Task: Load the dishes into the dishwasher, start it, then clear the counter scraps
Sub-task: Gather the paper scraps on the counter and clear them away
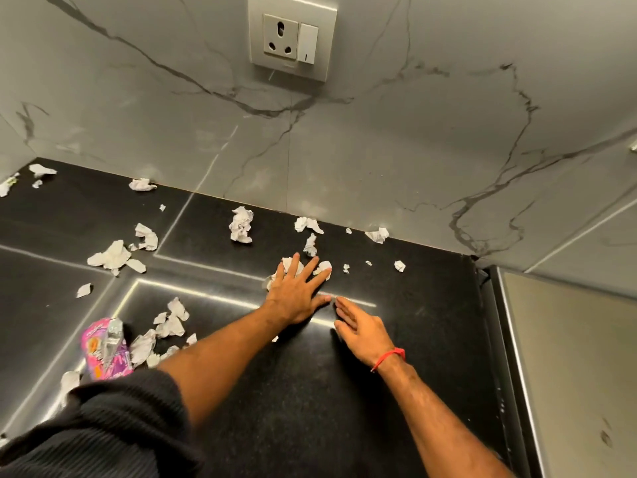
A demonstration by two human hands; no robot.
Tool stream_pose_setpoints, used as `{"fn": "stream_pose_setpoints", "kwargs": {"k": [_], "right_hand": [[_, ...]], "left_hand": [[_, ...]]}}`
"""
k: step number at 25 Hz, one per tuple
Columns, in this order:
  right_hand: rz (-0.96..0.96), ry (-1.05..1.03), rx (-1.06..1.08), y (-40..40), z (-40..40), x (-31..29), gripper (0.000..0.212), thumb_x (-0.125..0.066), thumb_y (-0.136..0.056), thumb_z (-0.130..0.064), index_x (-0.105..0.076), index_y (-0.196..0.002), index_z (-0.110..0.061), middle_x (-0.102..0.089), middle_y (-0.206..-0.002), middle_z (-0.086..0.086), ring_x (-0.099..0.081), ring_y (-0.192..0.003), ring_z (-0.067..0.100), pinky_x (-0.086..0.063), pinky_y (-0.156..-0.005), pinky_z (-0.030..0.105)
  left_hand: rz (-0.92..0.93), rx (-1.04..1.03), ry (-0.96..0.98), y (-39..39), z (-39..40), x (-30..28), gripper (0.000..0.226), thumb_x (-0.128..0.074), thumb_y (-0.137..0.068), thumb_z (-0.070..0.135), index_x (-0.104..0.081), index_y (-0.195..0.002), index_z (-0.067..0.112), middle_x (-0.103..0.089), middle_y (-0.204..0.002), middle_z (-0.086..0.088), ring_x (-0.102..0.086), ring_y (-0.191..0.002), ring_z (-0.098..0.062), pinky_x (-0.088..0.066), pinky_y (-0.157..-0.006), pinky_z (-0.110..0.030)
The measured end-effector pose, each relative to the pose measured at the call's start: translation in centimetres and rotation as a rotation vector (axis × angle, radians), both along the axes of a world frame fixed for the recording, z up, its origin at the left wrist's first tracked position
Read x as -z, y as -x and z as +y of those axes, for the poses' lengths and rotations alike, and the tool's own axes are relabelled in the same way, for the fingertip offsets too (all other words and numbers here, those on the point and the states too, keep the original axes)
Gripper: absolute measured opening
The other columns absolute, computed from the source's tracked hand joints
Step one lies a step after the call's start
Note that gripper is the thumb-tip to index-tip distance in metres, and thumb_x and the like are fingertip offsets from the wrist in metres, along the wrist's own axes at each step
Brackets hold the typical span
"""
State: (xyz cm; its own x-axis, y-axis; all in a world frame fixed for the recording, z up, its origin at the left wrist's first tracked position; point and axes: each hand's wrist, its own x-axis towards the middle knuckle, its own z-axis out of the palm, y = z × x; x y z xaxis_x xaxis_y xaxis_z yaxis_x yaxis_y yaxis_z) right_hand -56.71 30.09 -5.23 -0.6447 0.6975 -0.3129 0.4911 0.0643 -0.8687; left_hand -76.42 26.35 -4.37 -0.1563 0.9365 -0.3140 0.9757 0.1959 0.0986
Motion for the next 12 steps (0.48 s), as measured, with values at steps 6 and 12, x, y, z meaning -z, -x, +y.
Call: {"fn": "stream_pose_setpoints", "kwargs": {"k": [6, 12], "right_hand": [[-0.188, -0.757, 0.132, -0.9, 9.9, -2.7, 0.039, -0.062, -0.094, -0.028, -0.061, -0.131, -0.018, -0.057, -0.129, 0.008, -0.053, -0.121, 0.031, -0.041, -0.107, 0.04], [-0.69, -0.567, -0.15, 5.0, 12.0, -0.5, 0.082, -0.031, -0.091, -0.074, -0.005, -0.157, -0.034, 0.008, -0.165, -0.004, 0.009, -0.151, 0.035, 0.005, -0.118, 0.061]], "left_hand": [[-0.059, -0.042, -0.021, 1.6, -10.2, -0.1, 0.076, -0.014, -0.094, 0.075, -0.008, -0.16, 0.039, 0.003, -0.169, 0.011, 0.005, -0.156, -0.026, -0.007, -0.126, -0.05], [-0.085, -0.193, -0.05, 1.0, -15.5, 0.7, 0.074, -0.006, -0.093, 0.072, -0.005, -0.16, 0.04, 0.013, -0.167, 0.011, 0.015, -0.155, -0.021, -0.001, -0.126, -0.047]]}}
